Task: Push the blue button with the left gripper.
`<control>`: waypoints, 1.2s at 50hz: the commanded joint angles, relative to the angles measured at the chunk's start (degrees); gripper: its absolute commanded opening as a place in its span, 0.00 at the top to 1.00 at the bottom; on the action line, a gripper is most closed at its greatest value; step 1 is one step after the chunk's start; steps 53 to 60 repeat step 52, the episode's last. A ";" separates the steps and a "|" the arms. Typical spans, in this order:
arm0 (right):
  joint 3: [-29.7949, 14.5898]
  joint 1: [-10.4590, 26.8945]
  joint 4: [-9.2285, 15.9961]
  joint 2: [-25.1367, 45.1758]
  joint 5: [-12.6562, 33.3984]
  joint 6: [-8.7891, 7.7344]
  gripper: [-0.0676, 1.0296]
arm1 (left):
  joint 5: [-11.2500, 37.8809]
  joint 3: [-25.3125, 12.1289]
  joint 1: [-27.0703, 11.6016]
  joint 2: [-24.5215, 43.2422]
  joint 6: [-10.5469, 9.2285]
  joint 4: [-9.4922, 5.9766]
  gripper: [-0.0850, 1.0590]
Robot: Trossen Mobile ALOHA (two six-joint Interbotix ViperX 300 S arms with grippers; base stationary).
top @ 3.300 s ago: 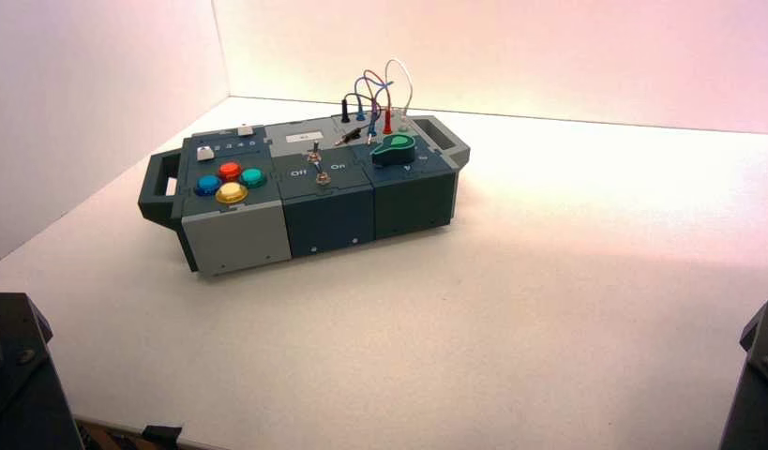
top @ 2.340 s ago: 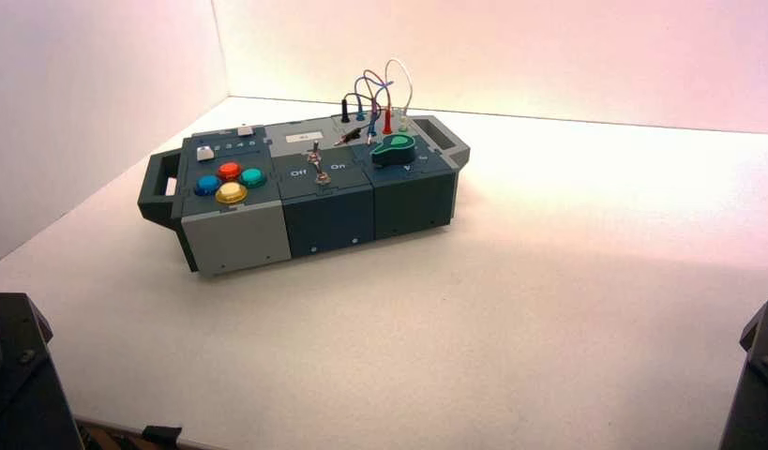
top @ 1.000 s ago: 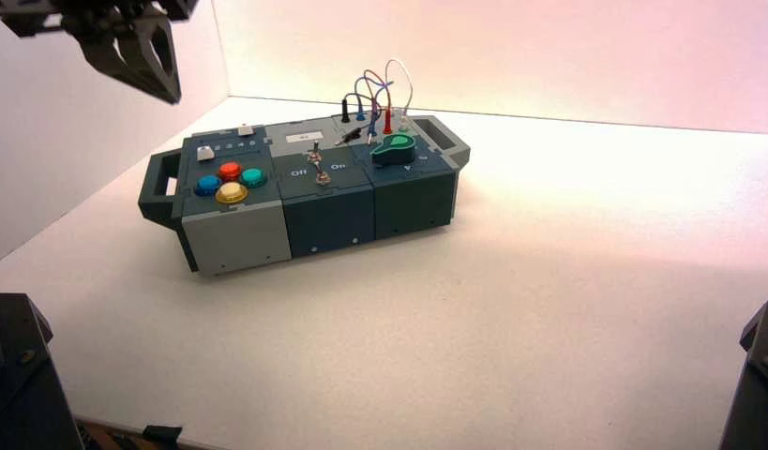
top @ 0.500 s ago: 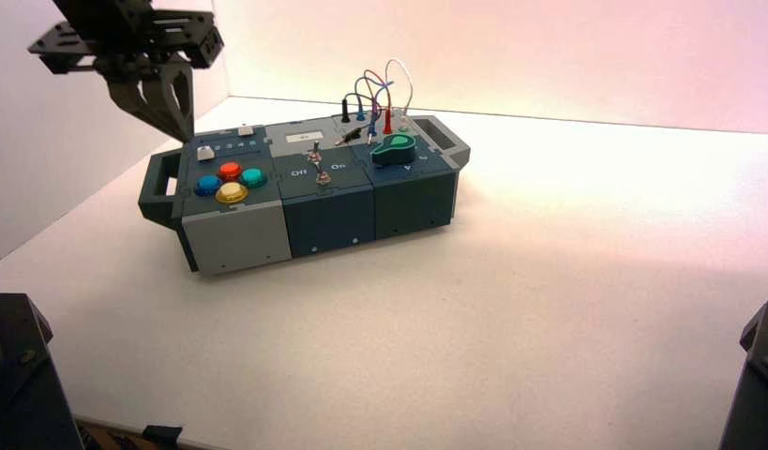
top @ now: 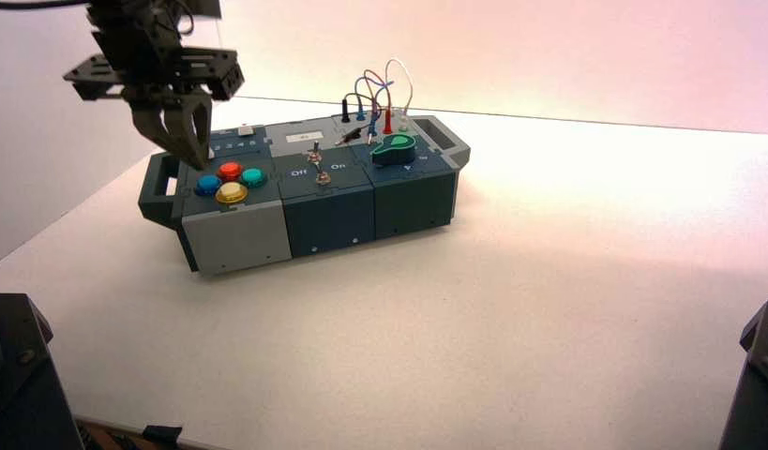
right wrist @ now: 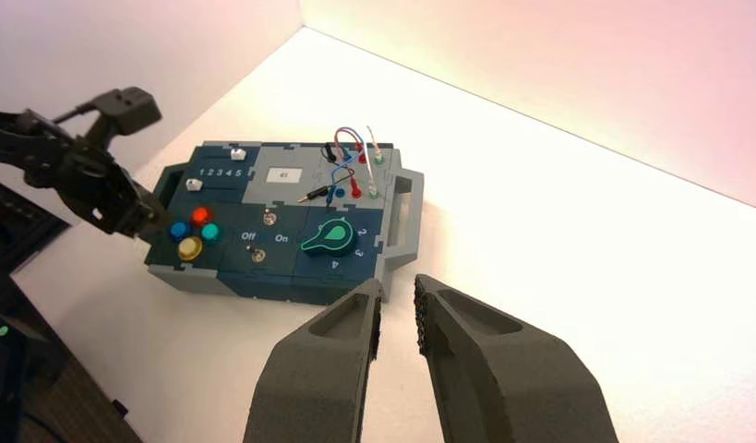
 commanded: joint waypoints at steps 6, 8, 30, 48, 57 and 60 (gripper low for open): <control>-0.97 -0.09 0.26 0.26 -0.62 0.26 0.73 | -1.23 -1.85 -0.35 1.76 0.53 -0.09 0.95; -0.97 -0.09 0.26 0.26 -0.70 0.26 0.73 | -1.14 -2.20 -0.35 2.20 0.53 -0.09 0.95; -1.32 -0.09 0.18 0.26 -1.32 0.35 0.73 | -0.44 -2.72 0.00 3.69 0.70 0.00 0.95; -1.32 0.00 0.09 0.35 -2.55 0.35 0.73 | 2.81 -1.76 1.67 -5.45 0.09 0.09 0.95; -0.97 -0.09 0.09 0.26 -2.55 0.35 0.73 | 3.60 -1.85 2.02 -6.50 0.26 0.26 0.95; -0.97 -0.09 0.09 0.26 -2.55 0.35 0.73 | 3.60 -1.85 2.02 -6.50 0.26 0.26 0.95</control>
